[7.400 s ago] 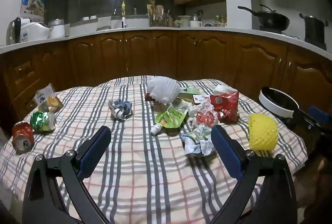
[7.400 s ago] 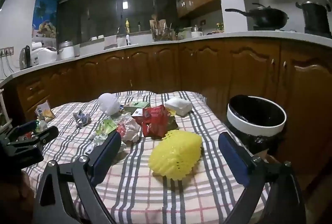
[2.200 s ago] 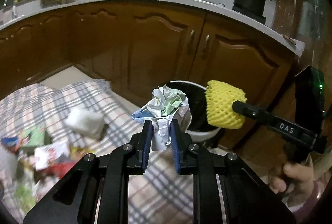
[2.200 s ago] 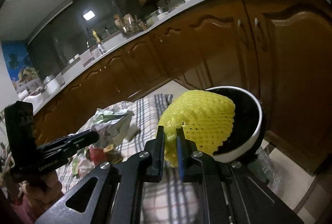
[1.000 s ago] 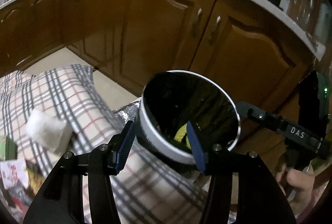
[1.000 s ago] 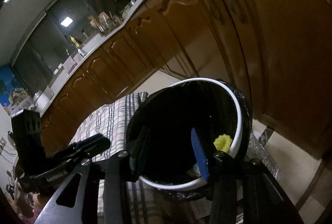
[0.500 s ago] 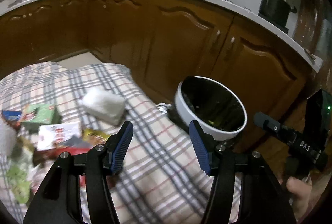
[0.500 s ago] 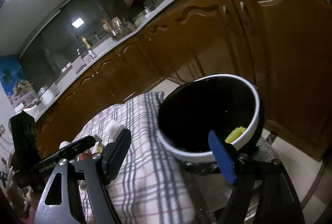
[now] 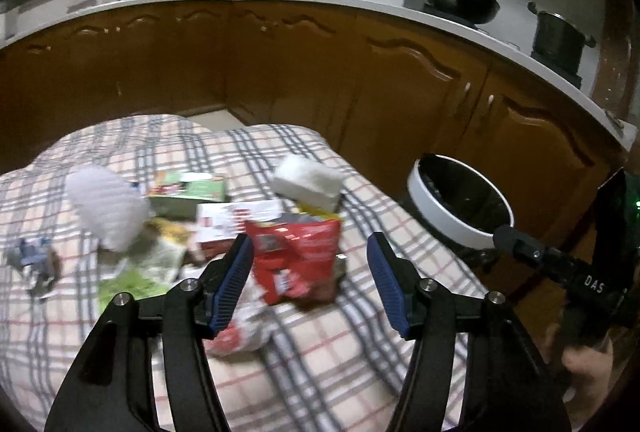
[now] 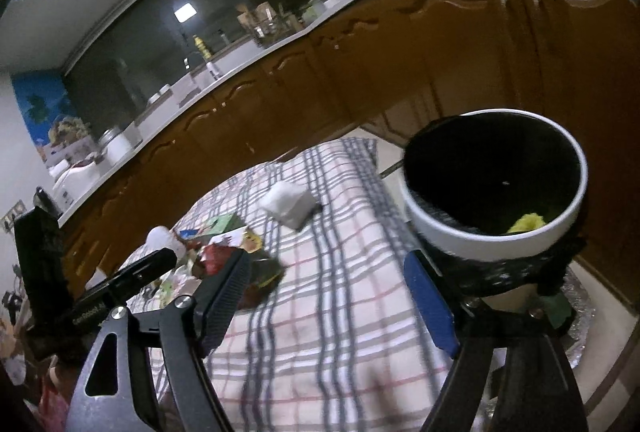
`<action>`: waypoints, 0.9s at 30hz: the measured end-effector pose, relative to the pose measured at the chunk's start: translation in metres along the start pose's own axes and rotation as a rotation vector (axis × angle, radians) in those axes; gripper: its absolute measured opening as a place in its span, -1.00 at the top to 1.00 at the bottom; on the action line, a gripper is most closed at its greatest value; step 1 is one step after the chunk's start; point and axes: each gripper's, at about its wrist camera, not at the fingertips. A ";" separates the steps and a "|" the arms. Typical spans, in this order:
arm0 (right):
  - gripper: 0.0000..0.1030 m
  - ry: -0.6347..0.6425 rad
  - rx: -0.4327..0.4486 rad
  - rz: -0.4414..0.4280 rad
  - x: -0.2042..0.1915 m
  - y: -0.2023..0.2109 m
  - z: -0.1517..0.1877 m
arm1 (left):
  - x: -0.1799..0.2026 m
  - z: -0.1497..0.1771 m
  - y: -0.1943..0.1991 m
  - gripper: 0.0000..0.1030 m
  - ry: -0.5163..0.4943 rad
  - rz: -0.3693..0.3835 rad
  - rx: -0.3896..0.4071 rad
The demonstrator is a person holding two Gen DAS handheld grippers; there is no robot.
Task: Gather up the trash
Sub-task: 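Grasp the white foam net with the left tool while the right tool grasps the red packet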
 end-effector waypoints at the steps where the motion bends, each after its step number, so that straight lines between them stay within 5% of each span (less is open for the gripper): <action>1: -0.62 0.005 -0.004 -0.006 -0.003 -0.001 0.002 | -0.003 0.001 0.002 -0.30 0.005 -0.006 0.002; 5: -0.89 0.036 -0.021 -0.040 -0.021 -0.008 0.010 | -0.023 0.009 0.016 -0.48 0.028 -0.056 0.014; 27: -0.87 0.144 -0.112 -0.080 -0.080 -0.069 0.026 | -0.126 0.016 0.010 -0.70 0.161 -0.205 -0.040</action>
Point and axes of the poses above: each gripper's, at about its wrist camera, not at the fingertips, and y roughly against the way its jaws point, x to its right, z to its underside, and after that the axes turned 10 degrees about -y, right-handed
